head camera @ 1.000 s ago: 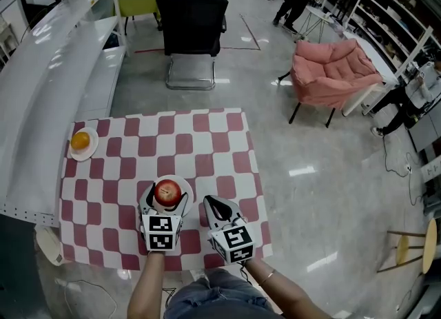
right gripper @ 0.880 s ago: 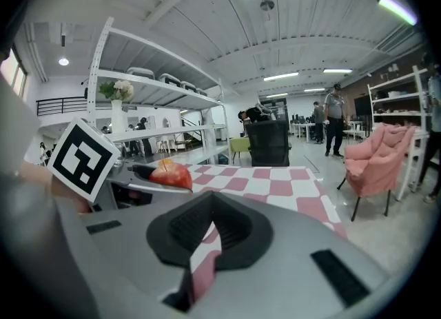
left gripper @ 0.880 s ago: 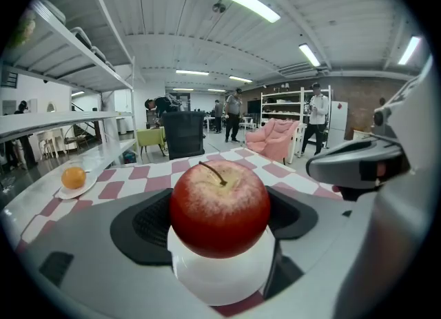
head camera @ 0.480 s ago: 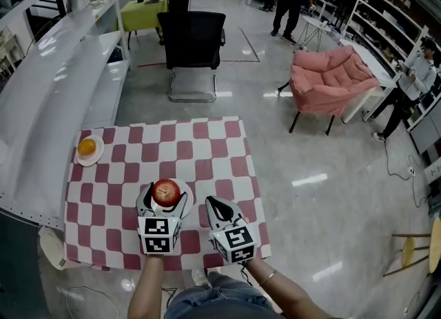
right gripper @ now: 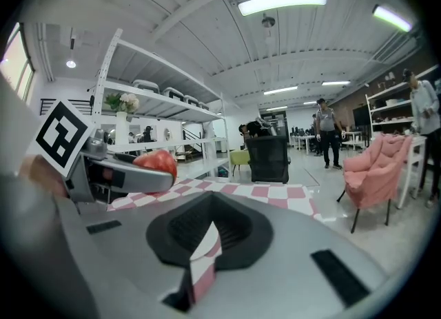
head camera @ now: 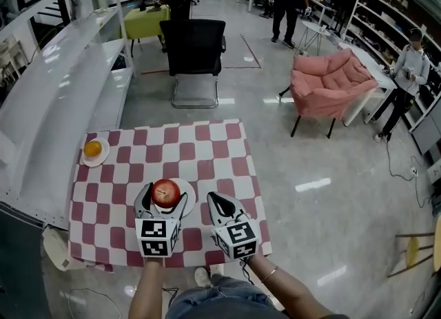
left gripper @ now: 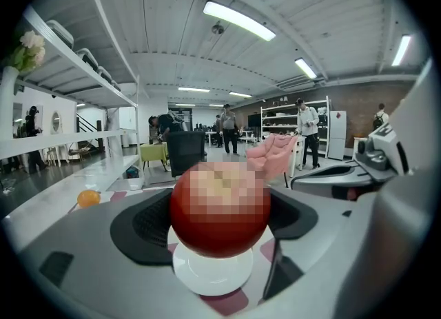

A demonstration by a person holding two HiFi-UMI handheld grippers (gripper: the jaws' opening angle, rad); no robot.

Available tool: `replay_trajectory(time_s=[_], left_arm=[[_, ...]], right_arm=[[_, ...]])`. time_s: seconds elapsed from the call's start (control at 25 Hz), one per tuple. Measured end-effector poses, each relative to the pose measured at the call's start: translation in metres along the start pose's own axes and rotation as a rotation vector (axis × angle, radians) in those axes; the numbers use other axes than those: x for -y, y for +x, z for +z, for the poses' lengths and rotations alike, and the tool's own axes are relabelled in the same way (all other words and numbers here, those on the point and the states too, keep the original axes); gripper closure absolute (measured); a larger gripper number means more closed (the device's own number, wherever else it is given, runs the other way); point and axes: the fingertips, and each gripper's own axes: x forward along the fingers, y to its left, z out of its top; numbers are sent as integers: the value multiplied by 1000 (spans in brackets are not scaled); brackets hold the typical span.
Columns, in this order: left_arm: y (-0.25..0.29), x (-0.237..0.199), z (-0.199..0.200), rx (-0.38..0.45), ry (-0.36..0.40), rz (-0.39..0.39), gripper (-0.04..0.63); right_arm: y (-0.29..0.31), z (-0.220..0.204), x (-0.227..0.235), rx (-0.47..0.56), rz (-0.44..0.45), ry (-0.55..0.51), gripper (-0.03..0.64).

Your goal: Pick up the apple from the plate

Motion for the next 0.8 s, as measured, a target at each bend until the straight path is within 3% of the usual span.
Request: replay_trajectory(time_s=[0.8], left_arm=[[-47,10,9,45,6,-8,189]], right_arm=[[-28,25,-30,66,37,-48,609]])
